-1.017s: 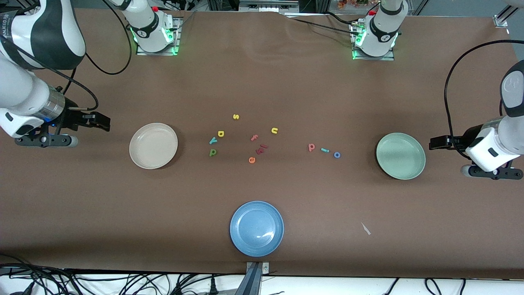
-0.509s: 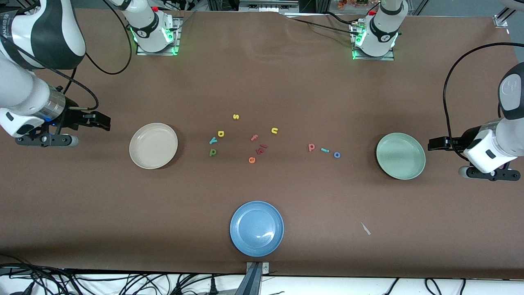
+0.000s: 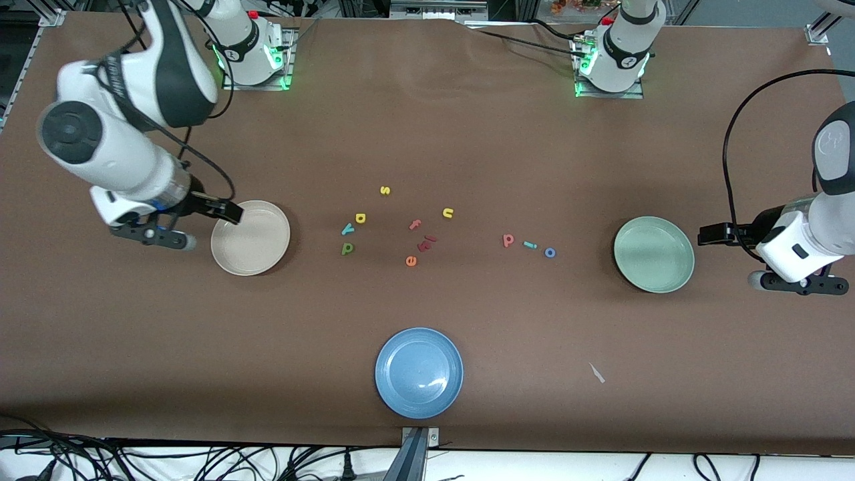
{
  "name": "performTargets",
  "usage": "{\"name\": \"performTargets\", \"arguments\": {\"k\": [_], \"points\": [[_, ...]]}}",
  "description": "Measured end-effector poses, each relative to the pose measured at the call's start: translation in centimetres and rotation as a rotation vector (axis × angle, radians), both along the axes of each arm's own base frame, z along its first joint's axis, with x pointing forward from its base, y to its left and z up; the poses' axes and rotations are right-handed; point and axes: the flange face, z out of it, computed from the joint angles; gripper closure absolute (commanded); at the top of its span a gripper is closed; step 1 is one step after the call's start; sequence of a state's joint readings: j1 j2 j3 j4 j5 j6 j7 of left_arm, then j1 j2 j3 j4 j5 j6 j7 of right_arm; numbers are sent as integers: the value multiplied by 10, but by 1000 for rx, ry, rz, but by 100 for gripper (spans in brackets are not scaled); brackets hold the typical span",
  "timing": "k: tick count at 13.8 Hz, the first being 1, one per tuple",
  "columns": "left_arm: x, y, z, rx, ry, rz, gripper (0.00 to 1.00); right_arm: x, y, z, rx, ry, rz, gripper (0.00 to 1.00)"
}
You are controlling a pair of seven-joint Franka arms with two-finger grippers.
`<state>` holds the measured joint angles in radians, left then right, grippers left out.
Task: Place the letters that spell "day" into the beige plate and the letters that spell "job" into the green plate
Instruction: 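Grasp the green d with the right gripper while the left gripper grasps the blue o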
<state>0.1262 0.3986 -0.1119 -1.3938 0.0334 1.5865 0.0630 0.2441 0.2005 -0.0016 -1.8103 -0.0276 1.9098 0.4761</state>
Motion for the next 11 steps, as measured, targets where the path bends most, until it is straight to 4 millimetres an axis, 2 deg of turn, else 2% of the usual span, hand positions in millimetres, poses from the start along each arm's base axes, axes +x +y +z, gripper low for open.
{"name": "performTargets", "arguments": {"k": [3, 4, 6, 9, 11], "points": [[1, -6, -8, -2, 13, -9, 0, -3, 50, -32, -8, -9, -35, 2], [2, -11, -14, -5, 23, -11, 0, -1, 63, -43, -4, -28, -53, 8], [5, -28, -33, -18, 54, 14, 0, 3, 86, -71, 6, -61, -81, 18], [10, -59, -71, -69, 95, 69, 0, -2, 134, -122, 23, -102, -137, 33], [15, -76, -97, -75, 92, 118, 0, -14, 163, -150, 24, -103, -142, 35]]}}
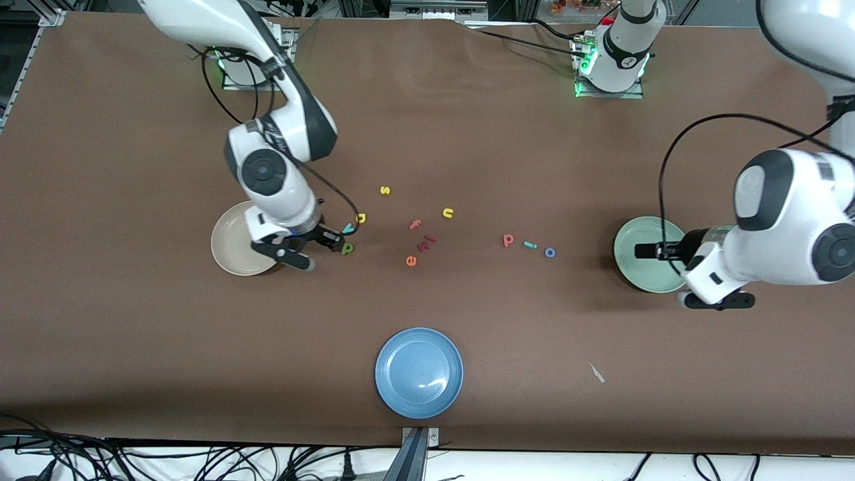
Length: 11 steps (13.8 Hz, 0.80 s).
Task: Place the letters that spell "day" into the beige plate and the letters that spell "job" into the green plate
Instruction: 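Grasp the green d with the right gripper while the left gripper grasps the blue o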
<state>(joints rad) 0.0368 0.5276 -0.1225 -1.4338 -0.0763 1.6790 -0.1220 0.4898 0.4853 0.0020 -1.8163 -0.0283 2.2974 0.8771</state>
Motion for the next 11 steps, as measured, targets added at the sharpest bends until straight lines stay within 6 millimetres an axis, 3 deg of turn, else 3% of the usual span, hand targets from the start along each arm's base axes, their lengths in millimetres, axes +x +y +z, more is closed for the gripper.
{"name": "performTargets", "arguments": {"k": [6, 10, 11], "points": [[-6, -53, -69, 45, -27, 150, 0, -10, 15, -63, -13, 23, -3, 36], [-13, -97, -125, 28, -61, 270, 9, -14, 24, -82, -7, 12, -3, 37], [-19, -106, -140, 29, -75, 287, 11, -14, 23, -86, -9, 14, -4, 41]]}}
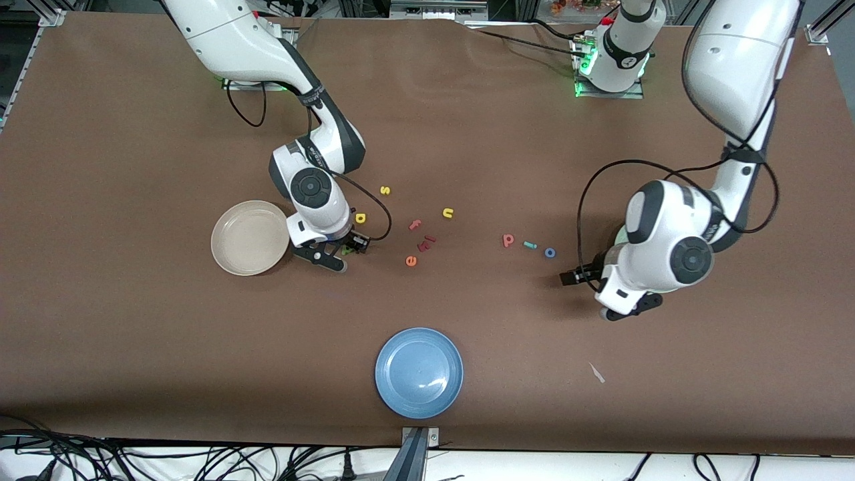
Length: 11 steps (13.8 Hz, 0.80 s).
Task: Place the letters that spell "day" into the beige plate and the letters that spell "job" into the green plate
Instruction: 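Grasp the green d with the right gripper while the left gripper grasps the blue o, then drop the d on the white plate while the left gripper drops the o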
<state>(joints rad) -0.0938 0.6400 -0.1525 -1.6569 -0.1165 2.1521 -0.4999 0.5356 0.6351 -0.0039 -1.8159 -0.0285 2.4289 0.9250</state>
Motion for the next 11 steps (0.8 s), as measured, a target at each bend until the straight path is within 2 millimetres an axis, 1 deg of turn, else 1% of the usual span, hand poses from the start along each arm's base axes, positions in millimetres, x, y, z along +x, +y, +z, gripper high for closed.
{"name": "performTargets", "arguments": {"k": [1, 3, 4, 5, 6, 8, 9, 10, 11], "points": [[-8, -8, -14, 4, -10, 12, 19, 0, -1, -3, -3, 3, -1, 47], [-26, -19, -36, 16, -8, 44, 28, -1, -2, -8, -7, 10, -1, 71], [-33, -23, -44, 22, 3, 57, 31, -1, -1, -10, -6, 9, 0, 80], [-39, -25, -49, 30, 16, 72, 32, 0, 0, -8, -3, 4, 1, 85], [-43, -27, -53, 36, 27, 85, 32, 0, 1, -7, -2, 3, 1, 87], [-49, -30, -57, 46, 44, 111, 32, 2, 0, -6, -3, -1, 0, 87], [-52, -31, -59, 52, 51, 127, 32, 6, -2, -1, -1, -12, -3, 87], [-54, -33, -60, 57, 57, 140, 32, 12, -6, 8, -1, -25, -8, 87], [-56, -34, -61, 60, 63, 147, 36, 19, -13, 21, -10, -29, -6, 87]]}}
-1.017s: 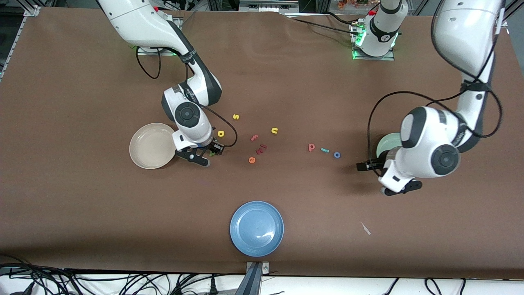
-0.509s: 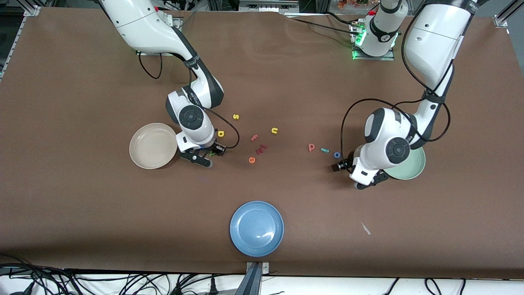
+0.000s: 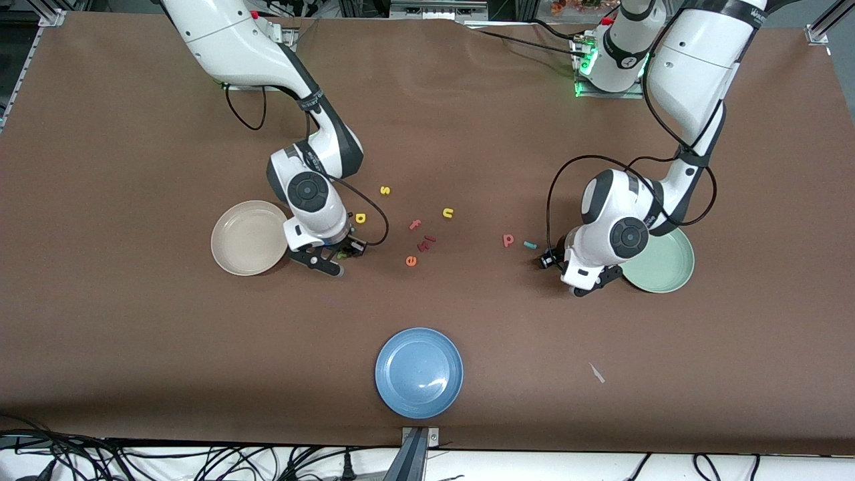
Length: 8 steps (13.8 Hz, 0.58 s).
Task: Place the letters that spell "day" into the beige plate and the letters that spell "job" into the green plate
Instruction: 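Drop the d on the white plate while the left gripper drops the o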
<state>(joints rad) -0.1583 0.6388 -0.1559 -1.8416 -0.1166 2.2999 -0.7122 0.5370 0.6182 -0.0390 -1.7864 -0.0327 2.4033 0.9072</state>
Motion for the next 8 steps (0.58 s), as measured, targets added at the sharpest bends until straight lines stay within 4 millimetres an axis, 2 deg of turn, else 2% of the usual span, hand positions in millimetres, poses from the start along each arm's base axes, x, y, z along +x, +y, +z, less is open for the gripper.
{"name": "performTargets", "arguments": {"k": [2, 5, 6, 8], "points": [[-3, -4, -2, 7, 8, 15, 46, 10, -31, 35, -56, 49, 49, 87], [-4, -6, 1, 8, 6, 22, 68, 20, -101, 83, -120, 148, 148, 87], [-5, -5, 0, 11, 9, 29, 75, 20, -124, 88, -131, 179, 173, 87], [-5, -7, 1, 12, 9, 38, 87, 12, -164, 76, -147, 244, 199, 87]]}}
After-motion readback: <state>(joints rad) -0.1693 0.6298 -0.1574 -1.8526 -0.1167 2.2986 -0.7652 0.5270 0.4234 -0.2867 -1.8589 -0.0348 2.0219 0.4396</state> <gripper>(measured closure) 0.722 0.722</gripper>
